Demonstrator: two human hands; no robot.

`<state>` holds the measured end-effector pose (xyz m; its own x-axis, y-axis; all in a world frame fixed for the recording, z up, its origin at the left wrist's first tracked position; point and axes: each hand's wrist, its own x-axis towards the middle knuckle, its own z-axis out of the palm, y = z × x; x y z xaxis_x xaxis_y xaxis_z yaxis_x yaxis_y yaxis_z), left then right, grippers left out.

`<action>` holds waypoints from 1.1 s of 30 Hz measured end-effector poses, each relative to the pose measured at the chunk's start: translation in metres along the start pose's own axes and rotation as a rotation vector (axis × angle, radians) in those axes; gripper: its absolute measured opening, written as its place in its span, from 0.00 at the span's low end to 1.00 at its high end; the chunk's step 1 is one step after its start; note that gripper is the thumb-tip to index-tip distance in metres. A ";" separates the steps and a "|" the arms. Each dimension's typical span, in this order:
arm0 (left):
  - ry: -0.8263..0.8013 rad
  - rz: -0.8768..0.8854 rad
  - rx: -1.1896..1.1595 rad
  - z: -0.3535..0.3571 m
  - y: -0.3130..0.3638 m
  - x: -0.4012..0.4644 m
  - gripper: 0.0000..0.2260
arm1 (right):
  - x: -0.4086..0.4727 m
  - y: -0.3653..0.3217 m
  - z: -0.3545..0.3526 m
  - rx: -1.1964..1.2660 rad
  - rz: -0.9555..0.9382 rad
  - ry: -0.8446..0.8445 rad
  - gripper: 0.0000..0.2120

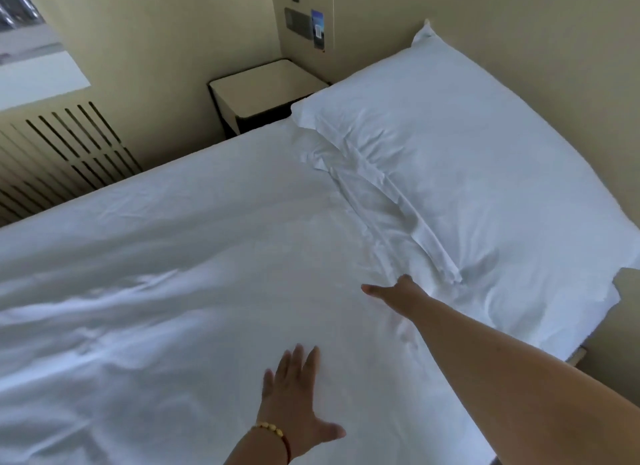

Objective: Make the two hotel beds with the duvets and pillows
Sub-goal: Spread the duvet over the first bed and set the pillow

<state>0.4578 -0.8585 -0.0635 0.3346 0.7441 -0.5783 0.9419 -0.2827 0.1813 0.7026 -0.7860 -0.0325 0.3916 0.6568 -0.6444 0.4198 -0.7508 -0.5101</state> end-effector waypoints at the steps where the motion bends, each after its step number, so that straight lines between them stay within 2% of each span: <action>1: -0.011 -0.020 0.022 0.005 0.004 0.008 0.57 | 0.012 -0.002 0.002 0.006 0.008 -0.033 0.51; 6: -0.030 -0.085 0.045 0.020 0.009 0.040 0.60 | 0.062 -0.012 0.019 0.171 0.079 -0.157 0.47; 9: 0.001 -0.081 0.034 0.024 0.003 0.051 0.57 | 0.078 -0.015 0.031 0.241 0.075 -0.220 0.39; 10: 0.010 -0.075 0.025 0.025 0.001 0.053 0.55 | 0.081 -0.014 0.036 0.266 0.072 -0.239 0.40; 12: 0.032 -0.063 -0.009 0.026 -0.002 0.056 0.51 | 0.085 -0.014 0.041 0.318 0.086 -0.278 0.40; 15: 0.073 -0.018 -0.042 0.024 -0.006 0.056 0.39 | 0.082 -0.018 0.044 0.450 0.089 -0.348 0.28; 18: 0.092 -0.013 -0.119 0.014 -0.008 0.052 0.27 | 0.075 -0.024 0.051 0.511 0.051 -0.354 0.26; 20: 0.114 -0.041 -0.189 0.003 -0.005 0.041 0.23 | 0.064 -0.031 0.049 0.523 0.009 -0.324 0.21; 22: 0.055 -0.064 -0.425 -0.014 -0.005 0.031 0.20 | 0.054 -0.038 0.039 0.531 -0.033 -0.304 0.20; 24: 0.025 -0.067 -0.893 -0.034 -0.006 0.021 0.19 | 0.041 -0.043 0.024 0.493 -0.093 -0.299 0.16; 25: 0.116 -0.086 -1.034 -0.042 -0.009 0.018 0.19 | 0.035 -0.045 0.016 0.481 -0.125 -0.308 0.16; 26: 0.243 -0.114 -1.063 -0.048 -0.011 0.019 0.19 | 0.029 -0.047 0.009 0.482 -0.148 -0.320 0.16; 28: 0.389 -0.208 -0.832 -0.056 -0.012 0.025 0.23 | 0.013 -0.051 -0.004 0.498 -0.202 -0.341 0.16; 30: 0.381 -0.278 -0.595 -0.062 -0.001 0.028 0.25 | -0.001 -0.057 -0.018 0.511 -0.266 -0.346 0.16; 33: 0.387 -0.280 -0.459 -0.084 0.025 0.025 0.27 | -0.023 -0.069 -0.050 0.518 -0.368 -0.342 0.14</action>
<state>0.4925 -0.7962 -0.0067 -0.0195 0.9399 -0.3408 0.8828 0.1762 0.4355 0.7053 -0.7458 0.0462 -0.0146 0.8781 -0.4782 0.0001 -0.4782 -0.8782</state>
